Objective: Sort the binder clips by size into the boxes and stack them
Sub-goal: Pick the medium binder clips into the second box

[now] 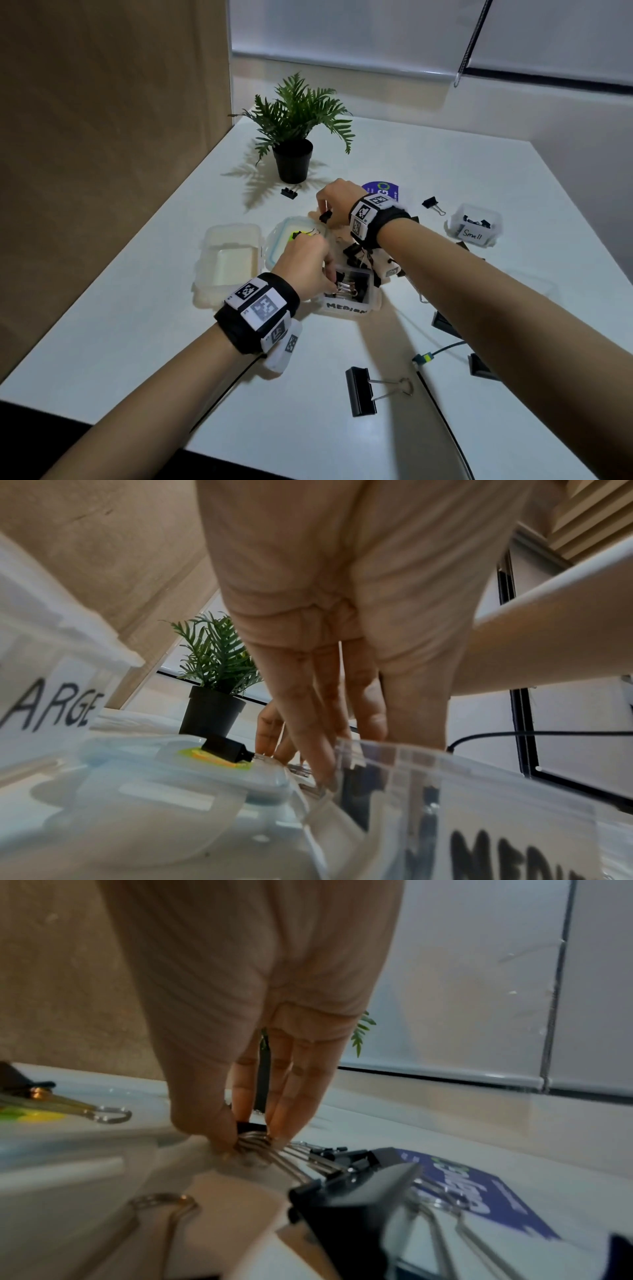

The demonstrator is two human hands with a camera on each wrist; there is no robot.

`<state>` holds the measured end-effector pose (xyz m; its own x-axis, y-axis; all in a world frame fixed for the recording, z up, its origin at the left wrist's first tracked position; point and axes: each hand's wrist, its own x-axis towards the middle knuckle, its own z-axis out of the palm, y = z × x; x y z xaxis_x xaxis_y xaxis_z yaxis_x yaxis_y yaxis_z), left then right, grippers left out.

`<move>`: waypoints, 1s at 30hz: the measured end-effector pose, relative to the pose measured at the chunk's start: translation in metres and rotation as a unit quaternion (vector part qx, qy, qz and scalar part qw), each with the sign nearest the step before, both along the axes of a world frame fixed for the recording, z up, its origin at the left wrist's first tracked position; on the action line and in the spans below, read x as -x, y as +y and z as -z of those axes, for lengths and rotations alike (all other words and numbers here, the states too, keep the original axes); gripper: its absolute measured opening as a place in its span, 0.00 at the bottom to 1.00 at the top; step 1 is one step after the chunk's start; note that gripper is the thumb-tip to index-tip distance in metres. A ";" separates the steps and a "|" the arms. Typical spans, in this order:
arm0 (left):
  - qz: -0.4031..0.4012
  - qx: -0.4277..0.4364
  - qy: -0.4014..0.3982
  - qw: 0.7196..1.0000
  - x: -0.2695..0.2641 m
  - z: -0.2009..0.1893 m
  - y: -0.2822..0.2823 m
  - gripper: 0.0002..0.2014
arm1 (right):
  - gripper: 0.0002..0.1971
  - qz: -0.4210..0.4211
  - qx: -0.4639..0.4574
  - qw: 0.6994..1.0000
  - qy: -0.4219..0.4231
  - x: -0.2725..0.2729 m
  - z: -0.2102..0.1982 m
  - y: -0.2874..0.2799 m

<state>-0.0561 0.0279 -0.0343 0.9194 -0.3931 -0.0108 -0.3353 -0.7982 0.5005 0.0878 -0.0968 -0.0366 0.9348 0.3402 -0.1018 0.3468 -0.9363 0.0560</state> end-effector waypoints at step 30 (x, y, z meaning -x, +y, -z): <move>0.019 -0.010 -0.020 1.000 0.016 -0.005 -0.041 0.06 | 0.11 0.098 -0.503 0.855 0.076 0.156 -0.045 -0.108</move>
